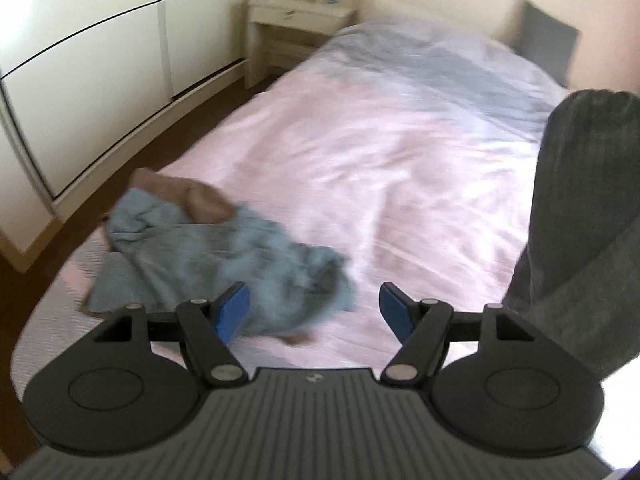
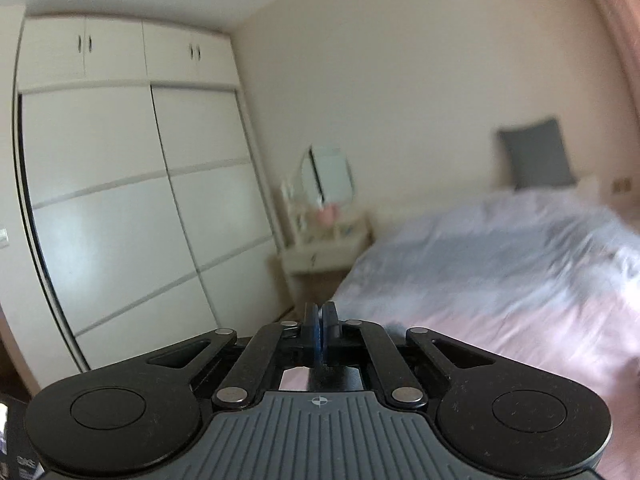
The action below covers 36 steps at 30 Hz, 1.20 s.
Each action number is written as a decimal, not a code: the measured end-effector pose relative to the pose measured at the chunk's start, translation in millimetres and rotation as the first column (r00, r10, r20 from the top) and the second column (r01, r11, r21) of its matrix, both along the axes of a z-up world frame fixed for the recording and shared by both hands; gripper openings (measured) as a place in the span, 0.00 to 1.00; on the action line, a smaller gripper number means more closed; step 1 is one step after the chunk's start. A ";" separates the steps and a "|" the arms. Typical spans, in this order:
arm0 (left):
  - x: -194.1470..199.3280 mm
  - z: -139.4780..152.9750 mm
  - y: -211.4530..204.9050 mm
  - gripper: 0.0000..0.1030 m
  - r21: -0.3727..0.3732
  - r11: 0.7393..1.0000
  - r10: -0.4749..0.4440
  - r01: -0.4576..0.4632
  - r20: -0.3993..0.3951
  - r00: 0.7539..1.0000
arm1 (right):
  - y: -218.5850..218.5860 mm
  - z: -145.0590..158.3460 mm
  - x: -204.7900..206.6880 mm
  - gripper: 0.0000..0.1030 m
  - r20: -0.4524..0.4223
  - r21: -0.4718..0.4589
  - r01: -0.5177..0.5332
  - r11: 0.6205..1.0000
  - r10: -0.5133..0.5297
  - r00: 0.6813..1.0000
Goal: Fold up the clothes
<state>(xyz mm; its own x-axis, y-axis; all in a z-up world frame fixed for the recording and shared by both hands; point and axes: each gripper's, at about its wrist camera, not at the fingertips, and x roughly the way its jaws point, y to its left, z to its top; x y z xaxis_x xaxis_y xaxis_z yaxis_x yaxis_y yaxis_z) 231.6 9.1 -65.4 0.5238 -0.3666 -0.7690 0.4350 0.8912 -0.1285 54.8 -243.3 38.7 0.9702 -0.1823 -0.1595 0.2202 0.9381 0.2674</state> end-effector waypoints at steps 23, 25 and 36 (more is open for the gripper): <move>-237.7 -29.7 -129.9 0.66 0.092 0.919 -0.367 0.383 -0.148 0.918 | -62.4 -111.7 -261.3 0.81 -0.710 0.217 0.252 0.943 -0.025 0.704; -239.9 -26.6 -132.8 0.66 0.097 0.906 -0.397 0.412 -0.143 0.906 | -66.6 -112.8 -257.6 0.81 -0.741 0.194 0.259 0.946 -0.031 0.671; -233.0 -39.8 -105.1 0.66 0.129 0.837 -0.505 0.531 -0.189 0.842 | 3.4 -138.7 -257.6 0.81 -0.804 0.139 0.329 0.934 -0.088 0.589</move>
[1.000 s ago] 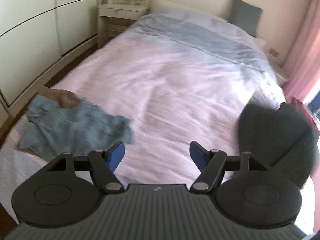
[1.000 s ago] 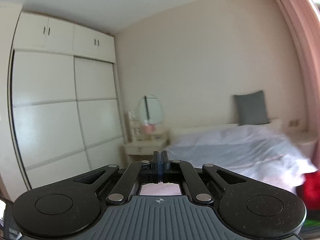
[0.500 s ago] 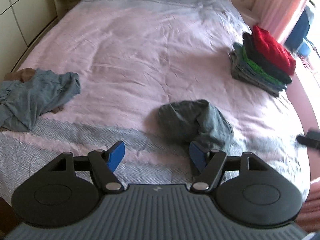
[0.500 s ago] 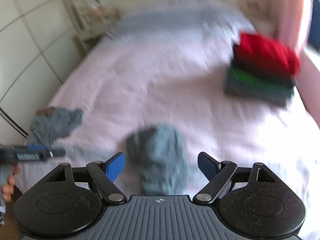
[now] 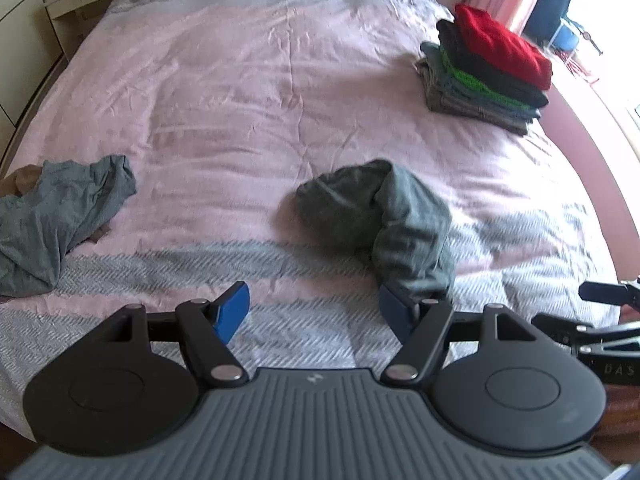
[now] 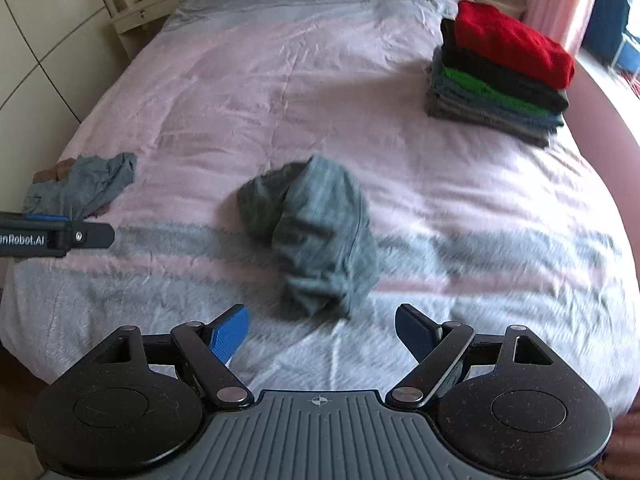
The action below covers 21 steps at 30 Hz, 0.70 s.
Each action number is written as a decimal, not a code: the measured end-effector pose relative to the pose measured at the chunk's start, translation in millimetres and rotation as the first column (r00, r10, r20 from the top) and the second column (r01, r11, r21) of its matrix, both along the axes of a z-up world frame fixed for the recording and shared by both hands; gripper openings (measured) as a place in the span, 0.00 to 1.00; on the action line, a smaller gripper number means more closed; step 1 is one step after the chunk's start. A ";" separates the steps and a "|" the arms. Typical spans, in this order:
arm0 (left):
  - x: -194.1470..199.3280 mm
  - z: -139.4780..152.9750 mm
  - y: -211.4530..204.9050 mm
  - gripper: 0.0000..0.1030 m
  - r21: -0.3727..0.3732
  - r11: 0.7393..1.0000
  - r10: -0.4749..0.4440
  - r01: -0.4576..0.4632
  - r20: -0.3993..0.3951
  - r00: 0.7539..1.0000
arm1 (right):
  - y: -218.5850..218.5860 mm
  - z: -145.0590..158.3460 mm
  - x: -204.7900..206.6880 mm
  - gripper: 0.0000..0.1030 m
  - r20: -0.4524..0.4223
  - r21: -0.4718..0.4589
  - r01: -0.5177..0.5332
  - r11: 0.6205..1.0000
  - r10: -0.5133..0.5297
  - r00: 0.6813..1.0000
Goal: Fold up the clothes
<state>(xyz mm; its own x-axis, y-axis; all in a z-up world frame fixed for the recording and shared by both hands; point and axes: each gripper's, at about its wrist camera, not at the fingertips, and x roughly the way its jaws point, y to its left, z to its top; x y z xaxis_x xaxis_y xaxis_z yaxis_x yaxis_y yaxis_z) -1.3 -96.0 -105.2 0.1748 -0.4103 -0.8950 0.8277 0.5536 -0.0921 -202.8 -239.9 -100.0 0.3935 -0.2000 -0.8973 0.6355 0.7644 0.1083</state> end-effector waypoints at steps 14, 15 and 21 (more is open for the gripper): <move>3.1 -8.3 20.6 0.66 -0.005 0.998 -0.059 0.059 -0.023 0.998 | 42.5 1.4 -4.9 0.81 -0.043 -0.031 0.072 0.997 -0.073 0.996; 3.0 -7.6 19.3 0.66 -0.006 0.998 -0.055 0.055 -0.021 0.998 | 42.0 1.9 -4.3 0.81 -0.041 -0.035 0.066 0.997 -0.067 0.997; -2.9 -5.5 5.2 0.66 -0.007 1.000 -0.009 0.009 -0.008 1.000 | 21.3 1.4 -6.1 0.81 -0.037 -0.042 0.019 0.999 -0.021 0.999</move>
